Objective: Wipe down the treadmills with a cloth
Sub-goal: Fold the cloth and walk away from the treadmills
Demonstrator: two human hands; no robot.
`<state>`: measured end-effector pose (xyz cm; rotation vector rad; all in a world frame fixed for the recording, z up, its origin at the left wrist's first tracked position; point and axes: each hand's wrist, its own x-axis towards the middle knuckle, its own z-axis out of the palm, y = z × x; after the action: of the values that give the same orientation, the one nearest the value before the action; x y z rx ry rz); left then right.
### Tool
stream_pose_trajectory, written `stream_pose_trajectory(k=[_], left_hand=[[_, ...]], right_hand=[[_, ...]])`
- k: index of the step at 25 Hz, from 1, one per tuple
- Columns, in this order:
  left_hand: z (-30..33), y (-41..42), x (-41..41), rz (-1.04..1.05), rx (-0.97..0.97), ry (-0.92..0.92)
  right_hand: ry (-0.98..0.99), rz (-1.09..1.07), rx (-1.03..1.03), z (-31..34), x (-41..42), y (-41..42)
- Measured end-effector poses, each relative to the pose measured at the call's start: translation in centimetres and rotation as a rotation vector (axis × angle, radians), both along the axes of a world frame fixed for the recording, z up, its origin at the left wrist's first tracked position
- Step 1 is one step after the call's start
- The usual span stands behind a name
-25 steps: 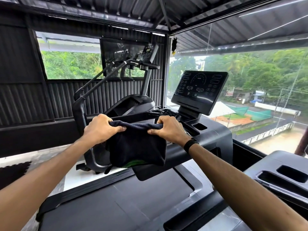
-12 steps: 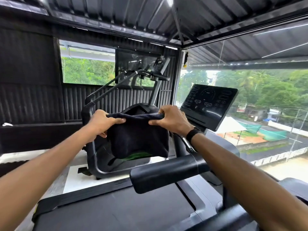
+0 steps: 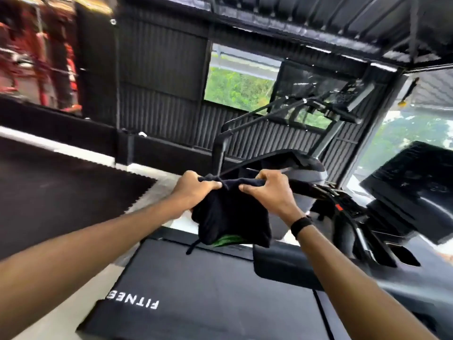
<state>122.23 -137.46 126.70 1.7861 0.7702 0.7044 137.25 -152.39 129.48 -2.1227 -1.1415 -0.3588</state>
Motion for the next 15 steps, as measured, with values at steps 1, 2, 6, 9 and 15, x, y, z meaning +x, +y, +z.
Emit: stream_pose_trajectory(k=[1,2,6,9,15], left_hand=[[-0.9,0.7,-2.1,0.04,0.001,0.016],[-1.5,1.4,-4.3,0.072,-0.001,0.045],[-3.2,5.8,-13.9,0.279,-0.009,0.107],[-2.9,8.8,-21.6,0.377,-0.019,0.057],[-2.7,14.2,-38.4,0.588,0.043,0.066]], right_hand=[[0.005,0.062,-0.038,-1.2,-1.5,2.1],[0.01,0.122,-0.071,-2.3,-3.3,4.2],[0.051,0.357,-0.118,-4.1,-11.9,11.9],[0.053,0.521,-0.097,-3.5,-18.9,17.7],[0.011,0.861,-0.111,-4.1,-36.1,28.5]])
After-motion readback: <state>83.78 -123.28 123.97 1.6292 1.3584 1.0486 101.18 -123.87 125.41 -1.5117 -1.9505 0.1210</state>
